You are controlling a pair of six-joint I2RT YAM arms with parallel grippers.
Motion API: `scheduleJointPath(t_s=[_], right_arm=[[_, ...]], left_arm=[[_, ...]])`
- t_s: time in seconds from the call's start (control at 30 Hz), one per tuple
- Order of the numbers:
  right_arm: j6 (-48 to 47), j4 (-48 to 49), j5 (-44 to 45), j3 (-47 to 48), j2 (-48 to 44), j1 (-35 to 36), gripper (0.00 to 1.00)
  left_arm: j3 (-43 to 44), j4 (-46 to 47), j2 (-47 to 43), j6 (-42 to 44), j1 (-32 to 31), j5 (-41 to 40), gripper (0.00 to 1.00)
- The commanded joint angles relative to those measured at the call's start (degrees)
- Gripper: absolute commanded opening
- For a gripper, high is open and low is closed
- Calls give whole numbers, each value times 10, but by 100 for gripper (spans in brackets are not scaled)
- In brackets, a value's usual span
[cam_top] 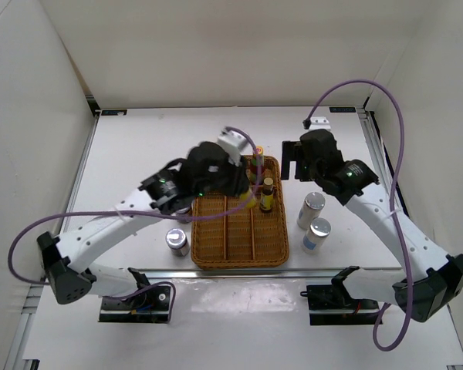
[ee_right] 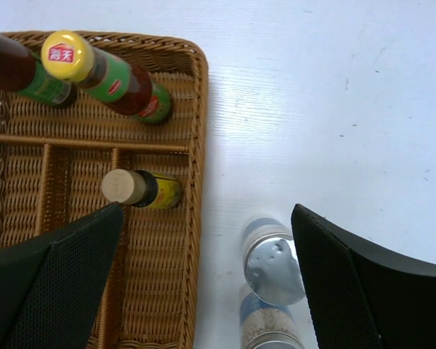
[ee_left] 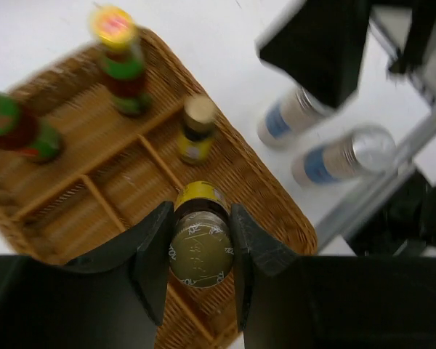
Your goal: Organize the condiment bottles
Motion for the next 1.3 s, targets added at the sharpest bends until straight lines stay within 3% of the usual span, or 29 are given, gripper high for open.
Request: scheduleJointPath(t_s=[0.0,0.2,0.67,0.8,0.83,0.93,1.07,1.27], right_arm=[[-5,-13,4,11,-25,-21,99],[-5,-18,-21,-1,-37,-49,99],[-5,-45,-78,-17,-2,-90,99],[0,-52,-78,-23,4,-90,99],[0,-52,-78,-23,4,-90,99],[0,-64,-78,-28,9,-90,99],[13,-76,-72,-39,9,-90,99],[23,-95,-72,-53,14,-90,99]], left_arm=[[-6,38,16,8,-62,-4,11],[-12,112,84,8,-105,-17,11],[38,112,233,13,-115,-80,16],[39,112,233,13,-115,-80,31],[39,112,233,13,-115,-74,44],[39,112,227,13,-120,-67,65],[44,98,227,13,-120,-67,82],[55,86,199,13,-126,-80,87]])
